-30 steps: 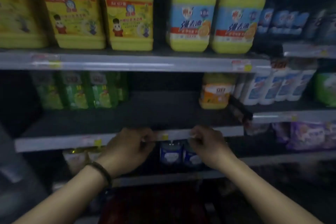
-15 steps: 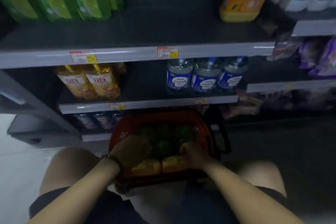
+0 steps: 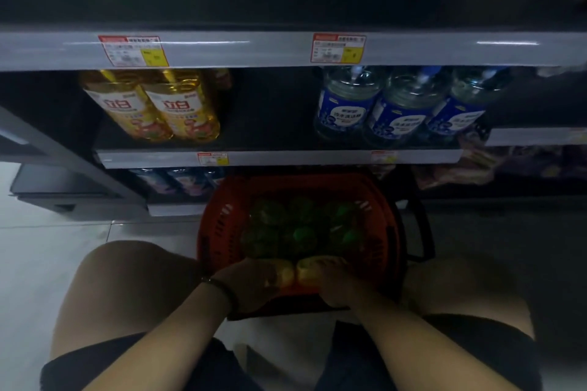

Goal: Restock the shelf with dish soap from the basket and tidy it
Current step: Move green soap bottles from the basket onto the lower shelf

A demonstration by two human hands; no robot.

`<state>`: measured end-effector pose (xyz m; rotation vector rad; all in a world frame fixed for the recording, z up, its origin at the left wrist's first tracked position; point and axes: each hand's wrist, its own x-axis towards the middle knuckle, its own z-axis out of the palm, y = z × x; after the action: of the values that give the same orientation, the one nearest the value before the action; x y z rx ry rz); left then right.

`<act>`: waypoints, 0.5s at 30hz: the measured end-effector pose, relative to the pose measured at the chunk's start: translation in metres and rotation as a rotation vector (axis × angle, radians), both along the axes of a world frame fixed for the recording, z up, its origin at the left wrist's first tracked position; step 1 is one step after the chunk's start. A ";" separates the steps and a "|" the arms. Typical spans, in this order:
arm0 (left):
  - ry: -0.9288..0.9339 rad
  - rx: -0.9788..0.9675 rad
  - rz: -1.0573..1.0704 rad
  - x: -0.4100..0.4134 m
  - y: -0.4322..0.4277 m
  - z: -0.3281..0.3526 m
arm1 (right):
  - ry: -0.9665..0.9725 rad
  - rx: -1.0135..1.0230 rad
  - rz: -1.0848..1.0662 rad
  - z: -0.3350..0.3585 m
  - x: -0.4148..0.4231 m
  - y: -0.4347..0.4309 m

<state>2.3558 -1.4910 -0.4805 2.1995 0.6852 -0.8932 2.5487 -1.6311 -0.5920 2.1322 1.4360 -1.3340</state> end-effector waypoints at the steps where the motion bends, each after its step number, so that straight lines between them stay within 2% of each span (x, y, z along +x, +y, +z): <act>1: 0.019 -0.011 -0.007 0.001 0.000 0.000 | 0.009 0.014 -0.002 -0.003 0.001 0.004; 7: 0.022 -0.017 -0.005 0.005 0.001 -0.003 | 0.045 -0.031 -0.097 -0.020 -0.002 0.009; 11: 0.021 -0.012 0.010 0.004 0.001 0.003 | 0.154 -0.022 -0.275 0.003 0.000 0.019; 13: 0.017 -0.002 0.009 0.002 0.001 0.005 | 0.136 0.042 -0.322 0.023 0.001 0.019; 15: 0.010 0.016 0.003 0.001 0.000 0.004 | 0.113 0.100 -0.270 0.051 -0.001 0.015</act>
<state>2.3571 -1.4905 -0.4765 2.2086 0.7023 -0.9012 2.5482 -1.6165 -0.5405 2.4220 1.3159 -1.5268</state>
